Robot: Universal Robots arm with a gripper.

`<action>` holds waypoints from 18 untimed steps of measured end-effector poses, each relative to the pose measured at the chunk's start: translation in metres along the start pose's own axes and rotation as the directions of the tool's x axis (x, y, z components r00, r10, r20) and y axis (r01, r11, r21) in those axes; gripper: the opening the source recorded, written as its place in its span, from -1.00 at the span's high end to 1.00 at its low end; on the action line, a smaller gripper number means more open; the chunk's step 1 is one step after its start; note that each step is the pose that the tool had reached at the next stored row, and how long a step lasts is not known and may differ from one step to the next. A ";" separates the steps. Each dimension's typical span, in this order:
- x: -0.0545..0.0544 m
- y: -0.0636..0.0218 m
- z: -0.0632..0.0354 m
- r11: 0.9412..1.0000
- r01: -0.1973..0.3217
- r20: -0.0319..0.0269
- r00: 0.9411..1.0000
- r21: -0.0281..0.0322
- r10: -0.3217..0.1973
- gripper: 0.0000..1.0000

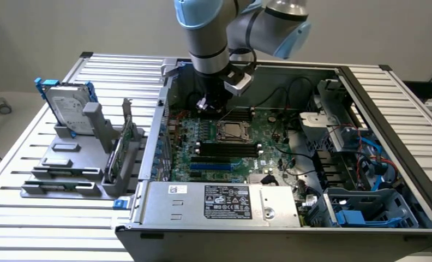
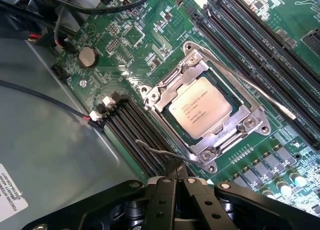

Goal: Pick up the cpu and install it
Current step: 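Install the first cpu locking lever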

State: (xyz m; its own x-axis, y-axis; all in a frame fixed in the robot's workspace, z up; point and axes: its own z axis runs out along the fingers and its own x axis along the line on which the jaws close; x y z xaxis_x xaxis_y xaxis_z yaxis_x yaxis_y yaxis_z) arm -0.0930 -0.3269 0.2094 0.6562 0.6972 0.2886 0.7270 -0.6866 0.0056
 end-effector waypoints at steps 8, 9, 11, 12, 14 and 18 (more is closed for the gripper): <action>-0.002 0.0008 -0.0005 1.000 -0.001 0.000 1.000 -0.001 0.001 0.79; -0.002 0.0008 -0.0002 1.000 -0.001 0.000 1.000 -0.001 0.001 0.79; -0.002 0.0008 0.0009 1.000 -0.001 -0.002 1.000 -0.002 0.001 0.79; -0.002 0.0008 0.0016 1.000 0.000 -0.003 1.000 -0.004 0.000 0.79; -0.003 0.0008 0.0030 1.000 0.000 -0.005 1.000 -0.006 0.000 0.79; -0.003 0.0009 0.0047 1.000 0.001 -0.009 1.000 -0.010 -0.001 0.79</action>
State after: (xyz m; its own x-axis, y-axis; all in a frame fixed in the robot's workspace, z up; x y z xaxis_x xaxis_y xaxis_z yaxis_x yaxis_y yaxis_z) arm -0.0935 -0.3289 0.2039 0.6535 0.6962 0.2970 0.7258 -0.6877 0.0152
